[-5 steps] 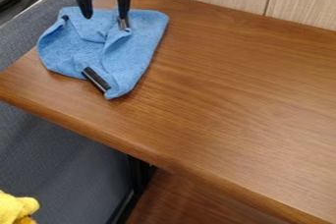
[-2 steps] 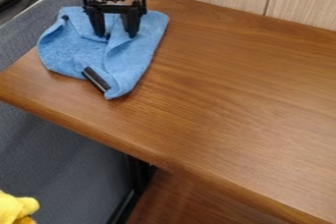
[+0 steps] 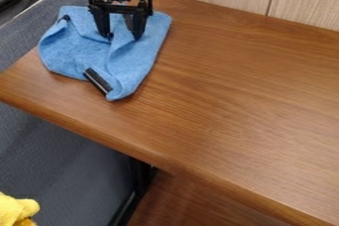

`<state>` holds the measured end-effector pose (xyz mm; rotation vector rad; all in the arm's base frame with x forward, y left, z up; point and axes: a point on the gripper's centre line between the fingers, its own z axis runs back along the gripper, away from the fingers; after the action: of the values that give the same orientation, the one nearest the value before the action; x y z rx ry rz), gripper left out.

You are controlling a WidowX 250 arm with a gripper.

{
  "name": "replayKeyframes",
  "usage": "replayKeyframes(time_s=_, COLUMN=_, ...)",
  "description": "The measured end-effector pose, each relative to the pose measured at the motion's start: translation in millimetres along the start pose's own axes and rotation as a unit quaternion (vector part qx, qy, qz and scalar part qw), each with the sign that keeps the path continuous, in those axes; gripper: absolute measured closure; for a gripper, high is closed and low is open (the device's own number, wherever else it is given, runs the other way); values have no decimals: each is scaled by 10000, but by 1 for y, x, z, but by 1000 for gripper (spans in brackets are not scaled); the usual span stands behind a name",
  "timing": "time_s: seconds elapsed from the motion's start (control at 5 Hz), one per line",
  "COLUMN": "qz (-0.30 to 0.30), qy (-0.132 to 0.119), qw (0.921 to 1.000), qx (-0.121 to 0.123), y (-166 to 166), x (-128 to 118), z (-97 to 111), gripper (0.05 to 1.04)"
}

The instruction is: Unfold the cloth from the middle to the right

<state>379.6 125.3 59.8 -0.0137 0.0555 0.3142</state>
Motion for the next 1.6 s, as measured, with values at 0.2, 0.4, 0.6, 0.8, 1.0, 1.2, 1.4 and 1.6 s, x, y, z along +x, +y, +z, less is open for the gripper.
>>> replayKeyframes(time_s=0.2, qz=-15, qy=-7, qw=10000, qx=2, y=-3, x=-1, z=-3, gripper=137)
replayKeyframes(time_s=0.4, qz=87, qy=-31, qw=9999, qx=46, y=-2, x=0, z=-3, gripper=388)
replayKeyframes(time_s=0.6, qz=123, qy=-40, qw=9999, qx=105, y=0, x=0, z=-2, gripper=649)
replayKeyframes(time_s=0.8, qz=165, qy=-48, qw=9998, qx=119, y=1, x=1, z=-2, gripper=847)
replayKeyframes(time_s=1.0, qz=178, qy=-41, qw=9998, qx=126, y=2, x=0, z=-3, gripper=970)
replayKeyframes(time_s=1.2, qz=184, qy=-56, qw=9997, qx=133, y=2, x=0, z=-1, gripper=1009)
replayKeyframes(time_s=1.4, qz=116, qy=-293, qw=9995, qx=101, y=0, x=-1, z=17, gripper=1012)
replayKeyframes(time_s=1.6, qz=73, qy=-355, qw=9993, qx=94, y=-7, x=-4, z=25, gripper=1012)
